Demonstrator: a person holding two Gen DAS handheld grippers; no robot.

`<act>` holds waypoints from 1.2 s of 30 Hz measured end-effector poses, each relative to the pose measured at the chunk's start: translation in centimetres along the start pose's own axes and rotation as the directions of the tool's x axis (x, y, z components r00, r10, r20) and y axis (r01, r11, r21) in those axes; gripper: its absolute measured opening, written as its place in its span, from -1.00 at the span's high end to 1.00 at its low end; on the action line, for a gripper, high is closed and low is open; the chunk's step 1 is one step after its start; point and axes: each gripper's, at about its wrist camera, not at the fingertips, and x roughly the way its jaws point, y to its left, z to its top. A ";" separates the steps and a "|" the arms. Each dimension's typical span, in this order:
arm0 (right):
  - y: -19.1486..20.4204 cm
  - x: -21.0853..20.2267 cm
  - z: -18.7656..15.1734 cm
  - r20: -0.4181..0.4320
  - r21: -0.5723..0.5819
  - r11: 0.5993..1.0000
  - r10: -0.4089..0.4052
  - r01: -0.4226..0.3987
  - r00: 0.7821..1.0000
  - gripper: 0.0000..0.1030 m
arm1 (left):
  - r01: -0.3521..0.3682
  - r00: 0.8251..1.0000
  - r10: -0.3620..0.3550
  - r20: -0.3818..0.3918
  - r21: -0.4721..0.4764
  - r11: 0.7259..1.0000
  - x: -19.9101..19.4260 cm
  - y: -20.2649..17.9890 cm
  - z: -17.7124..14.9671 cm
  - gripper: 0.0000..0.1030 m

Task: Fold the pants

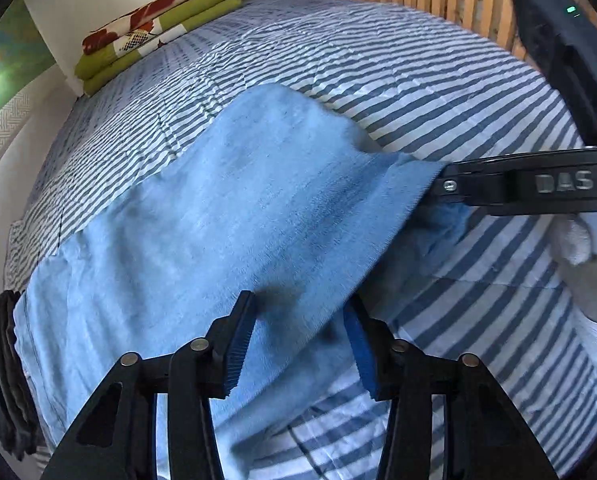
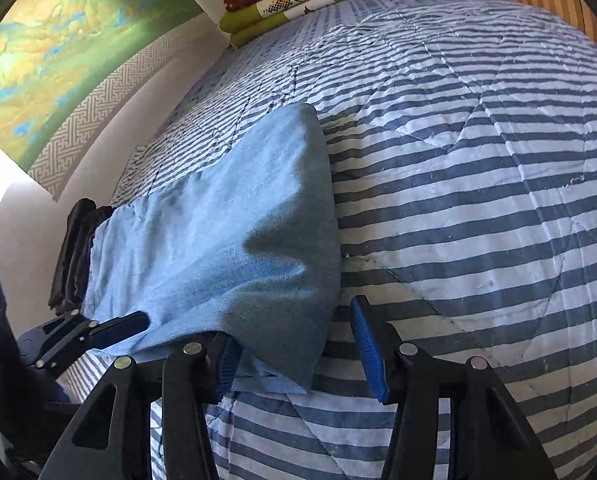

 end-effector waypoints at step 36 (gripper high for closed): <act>0.7 -1.2 -4.6 -0.036 -0.065 0.978 -0.202 0.199 0.979 0.92 | 0.081 0.997 -0.084 -0.002 -0.235 0.969 -3.4 10.6 -10.5 0.11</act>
